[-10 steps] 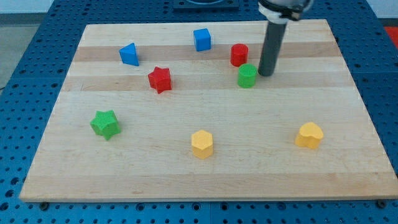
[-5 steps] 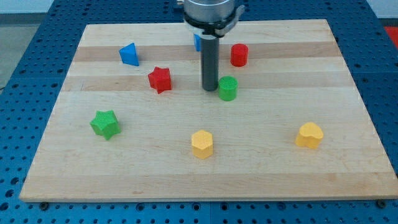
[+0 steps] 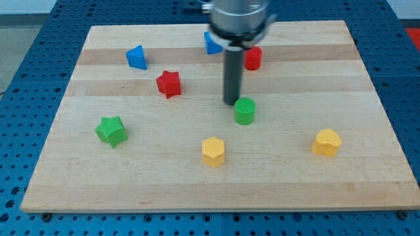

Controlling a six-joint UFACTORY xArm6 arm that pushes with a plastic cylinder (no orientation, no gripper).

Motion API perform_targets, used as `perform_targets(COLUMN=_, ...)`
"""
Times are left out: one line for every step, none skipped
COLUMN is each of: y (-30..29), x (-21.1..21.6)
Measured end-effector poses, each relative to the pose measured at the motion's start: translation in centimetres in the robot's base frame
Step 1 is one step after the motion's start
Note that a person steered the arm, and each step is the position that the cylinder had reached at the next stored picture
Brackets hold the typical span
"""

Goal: Move the green circle closer to the green star

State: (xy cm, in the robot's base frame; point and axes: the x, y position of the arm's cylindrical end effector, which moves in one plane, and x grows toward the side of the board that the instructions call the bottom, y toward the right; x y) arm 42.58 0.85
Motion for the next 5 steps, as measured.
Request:
perform_targets(y=7.1, x=-0.2)
perform_targets(y=12.7, x=0.8)
perform_targets(y=6.4, x=3.5)
perform_targets(y=-5.9, x=3.6)
perform_targets(y=-2.0, x=0.7)
